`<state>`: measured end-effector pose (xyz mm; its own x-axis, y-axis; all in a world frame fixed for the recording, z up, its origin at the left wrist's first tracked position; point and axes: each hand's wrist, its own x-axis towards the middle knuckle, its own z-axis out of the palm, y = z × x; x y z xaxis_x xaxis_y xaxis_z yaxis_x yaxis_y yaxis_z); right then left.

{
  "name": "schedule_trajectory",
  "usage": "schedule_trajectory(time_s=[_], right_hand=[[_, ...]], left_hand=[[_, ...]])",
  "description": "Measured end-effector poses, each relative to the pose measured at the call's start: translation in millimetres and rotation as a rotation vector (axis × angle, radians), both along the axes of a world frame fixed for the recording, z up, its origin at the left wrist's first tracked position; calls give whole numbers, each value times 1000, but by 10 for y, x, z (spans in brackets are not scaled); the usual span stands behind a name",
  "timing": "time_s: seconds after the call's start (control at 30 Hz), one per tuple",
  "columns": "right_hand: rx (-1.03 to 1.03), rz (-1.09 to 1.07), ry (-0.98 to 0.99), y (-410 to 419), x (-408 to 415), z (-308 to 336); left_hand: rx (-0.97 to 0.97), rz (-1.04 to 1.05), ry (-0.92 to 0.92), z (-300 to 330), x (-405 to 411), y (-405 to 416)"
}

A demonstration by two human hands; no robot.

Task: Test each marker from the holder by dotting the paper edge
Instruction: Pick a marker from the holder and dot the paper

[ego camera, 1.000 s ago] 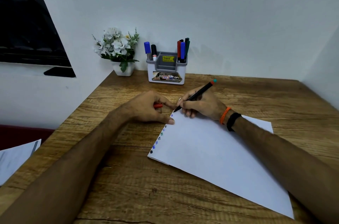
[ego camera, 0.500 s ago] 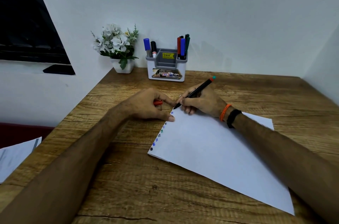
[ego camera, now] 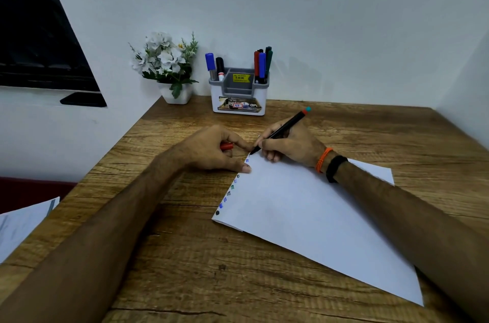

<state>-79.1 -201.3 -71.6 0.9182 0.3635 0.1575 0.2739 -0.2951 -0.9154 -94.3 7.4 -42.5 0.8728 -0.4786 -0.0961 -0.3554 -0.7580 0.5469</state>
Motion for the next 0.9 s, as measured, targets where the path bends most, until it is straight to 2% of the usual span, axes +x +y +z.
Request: schedule_trajectory(time_s=[0.9], right_hand=[[22,-17,-7,2,0,-3]], left_hand=[[-22,2,-8,-70,77,39]])
